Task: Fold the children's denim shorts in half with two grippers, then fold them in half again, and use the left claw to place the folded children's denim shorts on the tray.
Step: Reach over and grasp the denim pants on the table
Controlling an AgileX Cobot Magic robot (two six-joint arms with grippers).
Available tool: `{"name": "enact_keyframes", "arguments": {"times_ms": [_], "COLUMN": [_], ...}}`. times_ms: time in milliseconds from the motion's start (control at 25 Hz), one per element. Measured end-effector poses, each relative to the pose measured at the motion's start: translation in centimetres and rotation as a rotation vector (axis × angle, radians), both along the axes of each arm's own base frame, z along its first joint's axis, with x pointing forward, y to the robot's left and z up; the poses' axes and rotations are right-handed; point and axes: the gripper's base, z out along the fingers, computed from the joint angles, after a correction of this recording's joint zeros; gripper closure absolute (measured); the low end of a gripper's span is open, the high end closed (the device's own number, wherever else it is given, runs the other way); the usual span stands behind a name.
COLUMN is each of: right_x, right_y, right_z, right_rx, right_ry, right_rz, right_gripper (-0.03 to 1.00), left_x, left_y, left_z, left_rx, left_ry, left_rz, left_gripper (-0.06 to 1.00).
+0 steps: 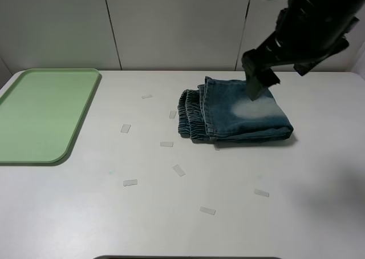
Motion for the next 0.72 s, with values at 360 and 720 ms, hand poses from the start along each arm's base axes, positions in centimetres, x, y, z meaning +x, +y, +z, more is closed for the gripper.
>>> {"name": "enact_keyframes", "arguments": {"times_ms": [360,720], "right_x": [-7.6,-13.4], "right_y": [-5.3,-9.4], "right_z": [-0.5,-0.9], "right_rx": [0.022,0.095], "right_ry": [-0.009,-0.105], "right_rz": [-0.003,-0.002], "right_gripper": [0.28,0.28], "left_x": [0.0,0.0], "left_y": [0.0,0.0], "left_z": [0.0,0.0], "left_rx": [0.000,0.000], "left_ry": [0.000,0.000], "left_rz": [0.000,0.000], "left_gripper": [-0.01,-0.01]}}
